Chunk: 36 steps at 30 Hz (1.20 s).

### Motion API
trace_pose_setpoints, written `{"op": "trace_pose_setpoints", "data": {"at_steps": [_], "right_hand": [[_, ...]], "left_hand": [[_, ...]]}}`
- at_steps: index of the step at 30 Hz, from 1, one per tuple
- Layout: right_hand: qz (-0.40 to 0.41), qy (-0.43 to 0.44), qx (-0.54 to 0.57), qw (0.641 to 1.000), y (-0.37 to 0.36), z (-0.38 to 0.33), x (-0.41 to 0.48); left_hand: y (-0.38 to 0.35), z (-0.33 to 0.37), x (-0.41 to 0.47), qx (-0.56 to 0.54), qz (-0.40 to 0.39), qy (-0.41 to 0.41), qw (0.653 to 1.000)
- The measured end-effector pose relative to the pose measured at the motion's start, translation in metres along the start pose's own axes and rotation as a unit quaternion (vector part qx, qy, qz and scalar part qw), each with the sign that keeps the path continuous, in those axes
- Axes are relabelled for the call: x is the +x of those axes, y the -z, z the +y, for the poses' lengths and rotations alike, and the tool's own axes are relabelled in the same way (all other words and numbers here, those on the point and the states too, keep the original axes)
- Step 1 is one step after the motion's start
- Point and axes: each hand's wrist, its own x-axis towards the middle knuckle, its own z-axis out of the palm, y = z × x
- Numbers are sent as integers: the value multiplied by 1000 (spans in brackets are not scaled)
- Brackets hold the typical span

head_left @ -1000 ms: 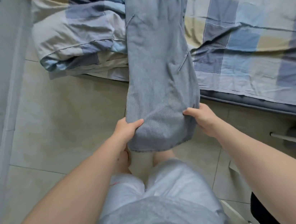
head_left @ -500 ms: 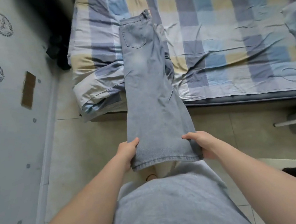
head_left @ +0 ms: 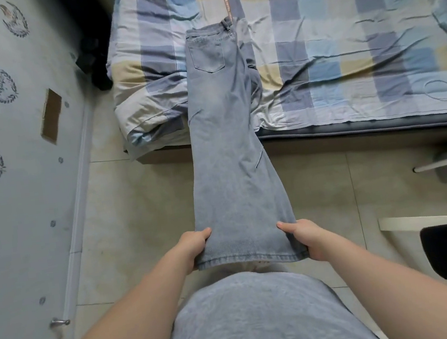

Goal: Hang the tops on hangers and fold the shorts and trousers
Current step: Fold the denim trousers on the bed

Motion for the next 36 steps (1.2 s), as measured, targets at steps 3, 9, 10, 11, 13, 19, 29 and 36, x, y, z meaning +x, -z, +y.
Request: {"op": "trace_pose_setpoints", "data": {"at_steps": [3, 9, 10, 11, 13, 19, 29, 36], "right_hand": [[4, -10, 9, 1000, 3, 23, -2], [51, 21, 59, 997, 9, 26, -15], [57, 30, 65, 996, 12, 19, -17], [62, 38, 71, 995, 14, 9, -19], [66, 54, 85, 993, 18, -14, -22], [67, 99, 123, 985, 25, -116, -9], [73, 79, 185, 977, 20, -341, 45], [97, 36, 241, 965, 12, -473, 98]], "left_hand": [[-10, -19, -9, -25, -10, 18, 999], [-25, -16, -30, -80, -40, 29, 996], [-26, -10, -32, -94, -45, 23, 994], [-27, -2, -34, -109, -50, 15, 993], [-27, 18, -37, -134, -59, -1, 989], [-23, 111, -30, -204, -66, -65, 975], [17, 351, 22, -215, -51, -81, 972], [41, 486, 65, -172, -58, -49, 982]]}}
